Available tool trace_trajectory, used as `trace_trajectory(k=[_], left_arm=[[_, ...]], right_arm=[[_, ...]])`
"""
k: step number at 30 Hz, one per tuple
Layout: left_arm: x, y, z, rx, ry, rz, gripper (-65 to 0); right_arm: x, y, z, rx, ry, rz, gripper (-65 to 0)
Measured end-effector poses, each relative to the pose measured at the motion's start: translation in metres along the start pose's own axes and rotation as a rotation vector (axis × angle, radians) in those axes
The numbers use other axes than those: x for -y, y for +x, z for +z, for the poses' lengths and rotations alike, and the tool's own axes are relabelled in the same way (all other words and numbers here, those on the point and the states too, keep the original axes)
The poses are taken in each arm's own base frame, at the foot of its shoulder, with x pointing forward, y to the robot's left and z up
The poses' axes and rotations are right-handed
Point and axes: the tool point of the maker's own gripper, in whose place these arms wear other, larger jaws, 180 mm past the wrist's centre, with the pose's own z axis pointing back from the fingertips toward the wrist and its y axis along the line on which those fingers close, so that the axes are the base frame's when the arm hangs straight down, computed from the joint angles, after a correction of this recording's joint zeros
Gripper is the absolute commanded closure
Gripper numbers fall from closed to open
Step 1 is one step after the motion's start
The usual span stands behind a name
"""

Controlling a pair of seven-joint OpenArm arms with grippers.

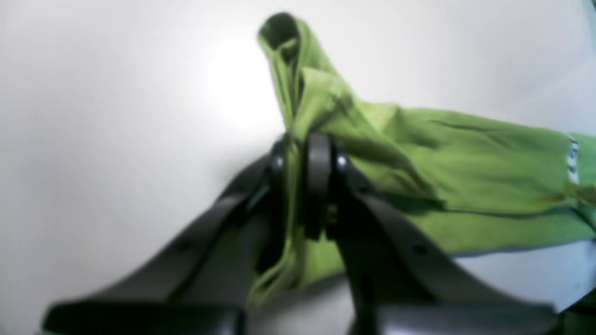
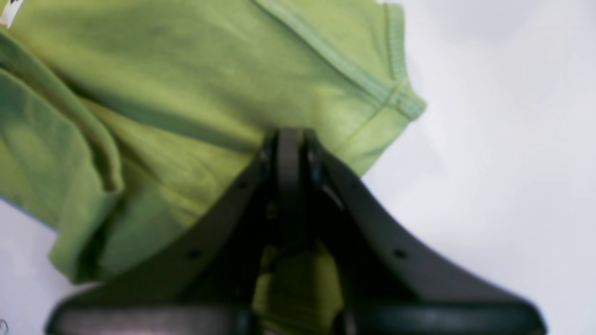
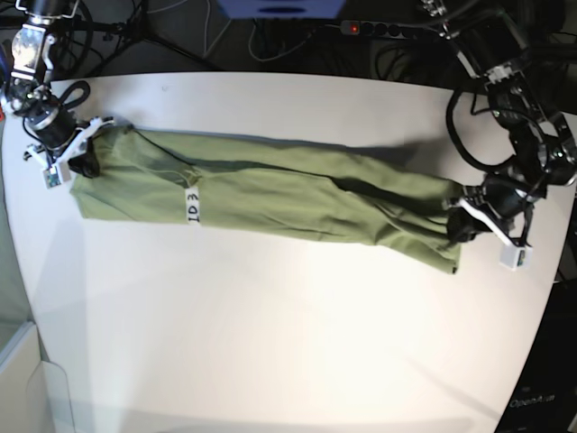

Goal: Fold the T-shirt properly
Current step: 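Lift the strip end with the left gripper and carry it toward the right gripper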

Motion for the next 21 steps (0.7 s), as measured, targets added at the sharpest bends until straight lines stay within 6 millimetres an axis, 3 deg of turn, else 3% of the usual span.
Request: trace_trajectory(k=[9,16,21], left_arm=[[0.058,0.018,0.006,0.051,-0.064,-0.035,-2.8],[0.079,0.010,-0.006,0.010,-0.101,-0.053,-2.7],[0.081,0.000,-0.016,-0.021,-0.032,-0.061,-2.7]], right_arm=[[-0.008,-0.001,-0.004,-0.005,0.019,0.008,-0.6],[-0.010,-0.001,-0.004,-0.006,0.025,0.009,-0.4],[-0.010,-0.001,-0.004,-0.006,0.025,0.010,-0.4]])
